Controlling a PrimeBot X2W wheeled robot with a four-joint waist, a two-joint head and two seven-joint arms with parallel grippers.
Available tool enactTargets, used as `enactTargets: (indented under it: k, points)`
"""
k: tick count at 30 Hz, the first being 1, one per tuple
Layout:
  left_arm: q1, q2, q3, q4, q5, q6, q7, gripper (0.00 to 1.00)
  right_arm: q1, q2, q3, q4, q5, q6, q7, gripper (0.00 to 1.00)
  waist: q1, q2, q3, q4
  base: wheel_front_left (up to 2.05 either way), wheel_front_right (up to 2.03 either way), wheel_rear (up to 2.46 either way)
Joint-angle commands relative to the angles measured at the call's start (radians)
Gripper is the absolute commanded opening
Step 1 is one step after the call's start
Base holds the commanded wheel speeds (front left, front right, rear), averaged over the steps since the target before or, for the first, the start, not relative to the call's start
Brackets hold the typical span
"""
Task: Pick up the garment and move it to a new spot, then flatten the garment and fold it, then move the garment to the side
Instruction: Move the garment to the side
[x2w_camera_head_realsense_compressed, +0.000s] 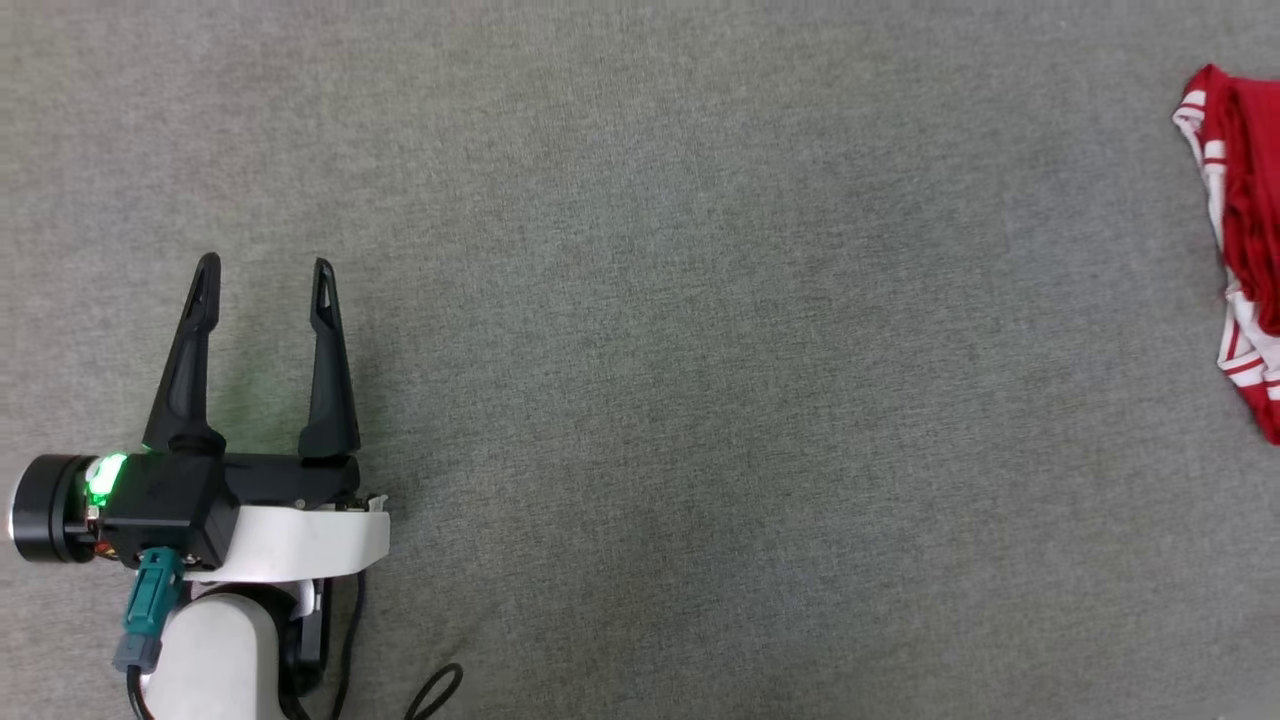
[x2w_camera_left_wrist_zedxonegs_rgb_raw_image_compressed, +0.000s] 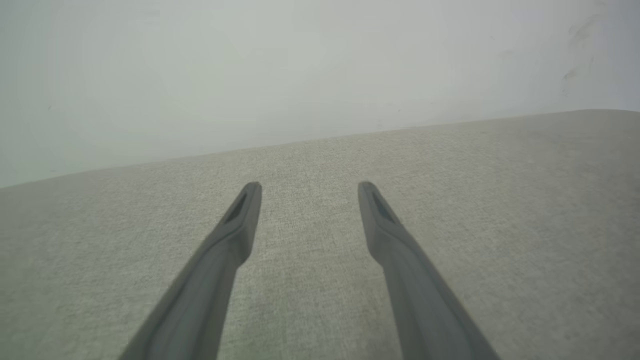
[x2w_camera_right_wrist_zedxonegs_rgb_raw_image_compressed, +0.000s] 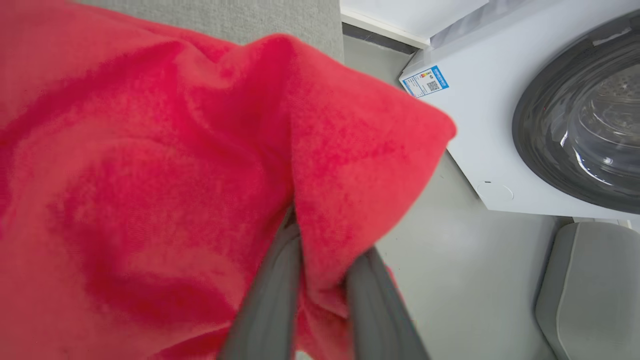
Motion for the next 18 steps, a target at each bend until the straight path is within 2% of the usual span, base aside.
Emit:
enactTargets:
  k: [1, 5, 10, 14, 18]
  points:
    - [0.011, -0.005, 0.002, 0.009, -0.004, 0.008, -0.002, 1.00, -0.012, 0.017, -0.030, 0.025, -0.031, -0.002, -0.019, 1.00, -0.0002, 0.0000, -0.038, -0.001, 0.00, 0.00, 0.00]
    - [0.040, -0.017, -0.001, 0.031, -0.009, 0.014, -0.002, 1.00, 0.002, 0.018, -0.078, 0.057, -0.117, -0.002, -0.067, 1.00, -0.0002, 0.0000, -0.119, 0.009, 0.00, 0.00, 0.00]
    - [0.094, -0.032, -0.007, 0.050, -0.018, 0.024, -0.002, 1.00, 0.037, 0.052, -0.188, 0.044, -0.202, -0.002, -0.225, 1.00, -0.0002, 0.0000, -0.225, 0.031, 0.00, 0.00, 0.00]
    - [0.142, -0.043, -0.005, 0.056, -0.026, 0.034, -0.002, 1.00, 0.072, 0.117, -0.296, -0.004, -0.235, -0.002, -0.381, 1.00, -0.0002, 0.0000, -0.295, 0.043, 0.00, 0.00, 0.00]
    - [0.181, -0.051, -0.004, 0.057, -0.031, 0.041, -0.002, 1.00, 0.115, 0.212, -0.361, -0.088, -0.263, -0.002, -0.510, 1.00, -0.0002, 0.0000, -0.351, 0.061, 0.00, 0.00, 0.00]
